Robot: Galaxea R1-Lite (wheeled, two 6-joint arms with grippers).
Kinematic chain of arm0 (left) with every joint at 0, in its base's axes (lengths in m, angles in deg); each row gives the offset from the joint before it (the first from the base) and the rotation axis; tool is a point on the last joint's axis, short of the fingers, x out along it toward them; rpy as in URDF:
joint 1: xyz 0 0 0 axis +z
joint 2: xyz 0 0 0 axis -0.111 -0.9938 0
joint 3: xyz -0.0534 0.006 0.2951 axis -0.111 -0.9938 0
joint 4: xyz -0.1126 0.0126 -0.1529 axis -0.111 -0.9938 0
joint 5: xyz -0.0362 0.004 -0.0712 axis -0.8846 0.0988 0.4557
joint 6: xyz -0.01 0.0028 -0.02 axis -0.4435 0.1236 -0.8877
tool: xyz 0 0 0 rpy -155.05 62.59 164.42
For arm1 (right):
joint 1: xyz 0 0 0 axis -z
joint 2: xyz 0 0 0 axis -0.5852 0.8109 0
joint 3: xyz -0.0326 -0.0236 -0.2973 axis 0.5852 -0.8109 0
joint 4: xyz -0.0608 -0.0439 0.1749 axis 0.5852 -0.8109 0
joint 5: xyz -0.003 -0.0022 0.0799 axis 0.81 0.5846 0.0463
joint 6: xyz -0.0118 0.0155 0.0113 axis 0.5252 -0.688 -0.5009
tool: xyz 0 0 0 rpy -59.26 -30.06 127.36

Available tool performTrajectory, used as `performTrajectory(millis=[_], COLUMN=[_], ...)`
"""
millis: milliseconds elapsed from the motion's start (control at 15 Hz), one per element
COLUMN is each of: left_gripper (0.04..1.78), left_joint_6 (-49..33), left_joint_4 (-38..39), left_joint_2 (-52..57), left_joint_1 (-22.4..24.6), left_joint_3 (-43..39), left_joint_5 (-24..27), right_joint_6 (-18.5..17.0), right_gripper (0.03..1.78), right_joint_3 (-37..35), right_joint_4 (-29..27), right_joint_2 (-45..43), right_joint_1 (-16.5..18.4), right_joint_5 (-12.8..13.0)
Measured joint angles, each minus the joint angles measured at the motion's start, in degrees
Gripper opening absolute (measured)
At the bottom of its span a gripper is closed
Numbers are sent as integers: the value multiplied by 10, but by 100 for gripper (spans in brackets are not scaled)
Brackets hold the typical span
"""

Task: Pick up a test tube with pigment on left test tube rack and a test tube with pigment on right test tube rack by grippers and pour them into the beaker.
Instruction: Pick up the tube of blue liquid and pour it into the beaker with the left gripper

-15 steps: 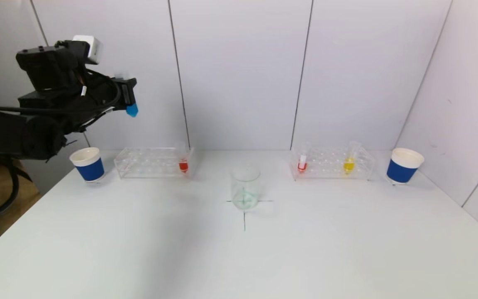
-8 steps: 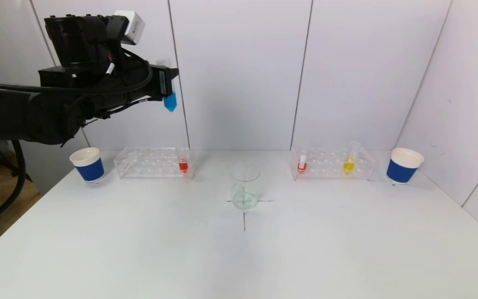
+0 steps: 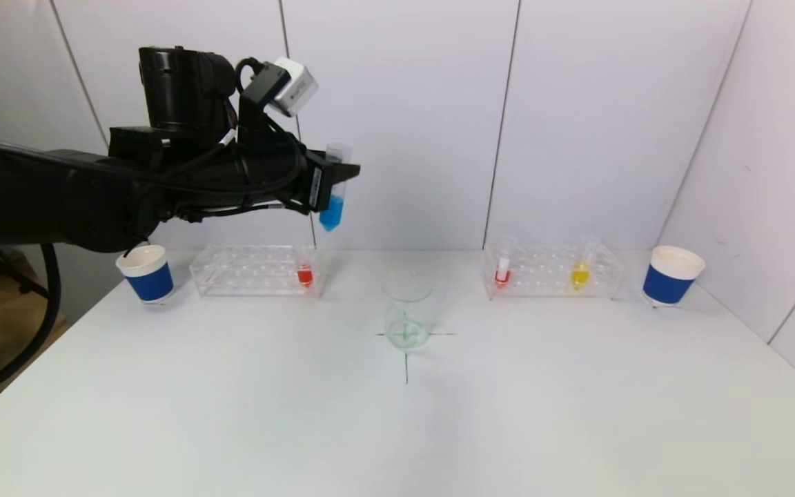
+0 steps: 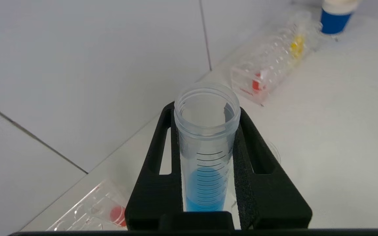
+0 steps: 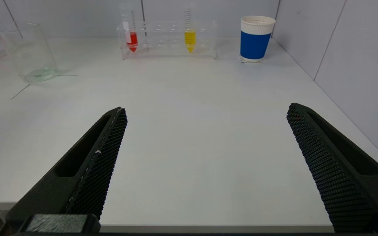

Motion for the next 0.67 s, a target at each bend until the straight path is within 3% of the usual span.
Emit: performTrajectory(millis=[133,667], left_gripper=[45,45], left_joint_6=[70,257], left_joint_4=[-54,-148], left_joint_2=[7,-48], left_joint_1=[-1,20], left_joint_3=[-10,22], left_joint_5=[59,141], right_joint_6=[0,0], right_gripper=[177,177], right_joint_3=[0,0], right_joint_4=[0,0], right_joint_2=[0,0], right_joint_1=[0,0], right_joint_5=[0,0])
